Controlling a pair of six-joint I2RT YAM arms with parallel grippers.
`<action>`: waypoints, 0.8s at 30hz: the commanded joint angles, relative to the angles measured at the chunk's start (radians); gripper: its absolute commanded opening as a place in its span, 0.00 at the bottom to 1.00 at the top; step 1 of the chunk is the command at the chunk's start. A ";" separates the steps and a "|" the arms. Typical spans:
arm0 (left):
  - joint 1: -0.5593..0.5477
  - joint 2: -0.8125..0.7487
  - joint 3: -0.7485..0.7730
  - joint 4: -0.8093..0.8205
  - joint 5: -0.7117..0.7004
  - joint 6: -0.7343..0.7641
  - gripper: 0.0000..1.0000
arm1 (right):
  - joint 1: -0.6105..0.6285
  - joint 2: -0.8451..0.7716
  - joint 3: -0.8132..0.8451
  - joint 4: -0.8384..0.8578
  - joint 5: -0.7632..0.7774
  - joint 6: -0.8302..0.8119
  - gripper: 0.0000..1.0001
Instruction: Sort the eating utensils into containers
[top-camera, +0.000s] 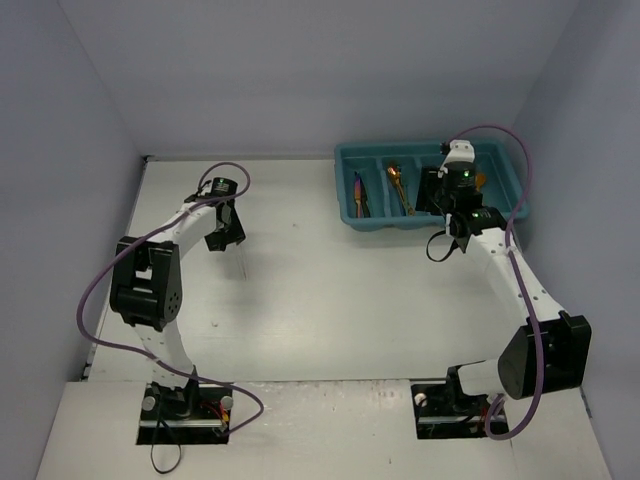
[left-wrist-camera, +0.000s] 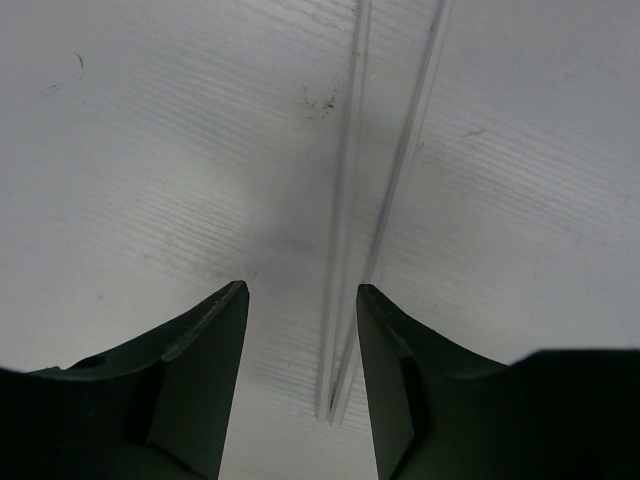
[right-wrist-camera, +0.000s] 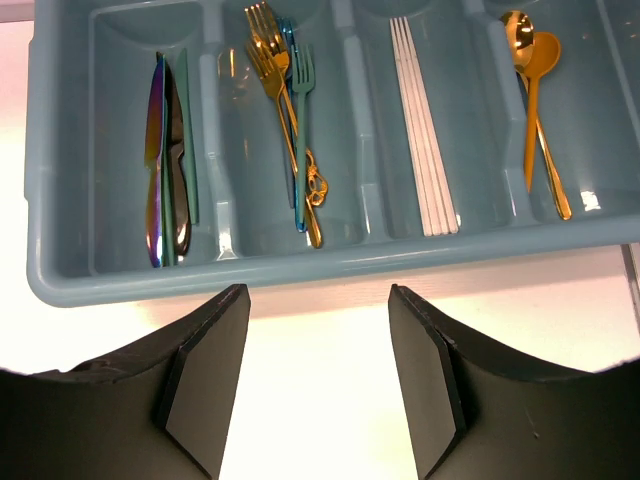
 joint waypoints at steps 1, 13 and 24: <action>0.012 0.001 0.055 0.006 -0.011 -0.007 0.43 | 0.007 -0.034 0.016 0.061 -0.026 0.016 0.55; 0.013 0.083 0.041 0.006 0.003 -0.020 0.34 | 0.008 -0.030 0.013 0.062 -0.020 0.011 0.56; 0.013 0.067 -0.023 0.005 -0.026 -0.032 0.06 | 0.013 -0.030 0.015 0.062 -0.052 0.008 0.56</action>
